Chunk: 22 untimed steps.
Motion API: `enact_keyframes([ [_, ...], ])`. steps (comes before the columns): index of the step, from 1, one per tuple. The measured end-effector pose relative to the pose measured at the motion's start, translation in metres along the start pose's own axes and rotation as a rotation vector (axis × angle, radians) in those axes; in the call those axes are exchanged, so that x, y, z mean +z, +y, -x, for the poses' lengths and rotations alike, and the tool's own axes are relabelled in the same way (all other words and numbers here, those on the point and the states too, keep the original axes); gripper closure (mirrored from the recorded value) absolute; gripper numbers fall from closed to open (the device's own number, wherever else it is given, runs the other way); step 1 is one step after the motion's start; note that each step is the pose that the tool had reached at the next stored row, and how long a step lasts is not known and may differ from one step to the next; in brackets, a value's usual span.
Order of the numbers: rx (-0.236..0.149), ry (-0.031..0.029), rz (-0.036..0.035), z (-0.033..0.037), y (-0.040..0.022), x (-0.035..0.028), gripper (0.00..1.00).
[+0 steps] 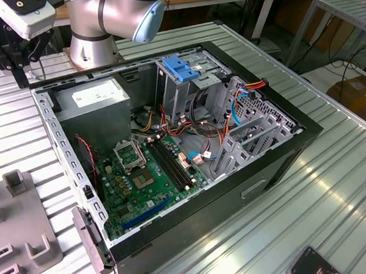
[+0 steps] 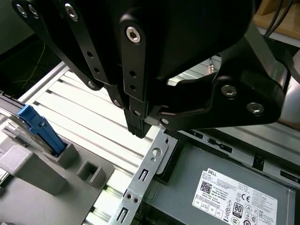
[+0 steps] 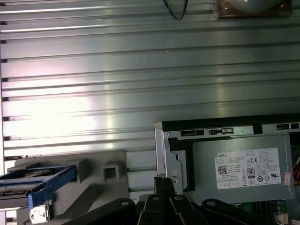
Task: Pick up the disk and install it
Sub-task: 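Reach for the disk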
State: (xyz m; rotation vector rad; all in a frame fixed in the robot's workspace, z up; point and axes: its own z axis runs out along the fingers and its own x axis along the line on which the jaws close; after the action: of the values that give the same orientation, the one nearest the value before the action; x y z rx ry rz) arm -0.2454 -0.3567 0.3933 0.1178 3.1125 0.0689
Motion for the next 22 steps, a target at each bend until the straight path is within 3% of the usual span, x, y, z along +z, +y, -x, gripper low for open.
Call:
enact_keyframes([
  [22,0.0,0.0,0.0,-0.0184,-0.0018,-0.0005,0.9],
])
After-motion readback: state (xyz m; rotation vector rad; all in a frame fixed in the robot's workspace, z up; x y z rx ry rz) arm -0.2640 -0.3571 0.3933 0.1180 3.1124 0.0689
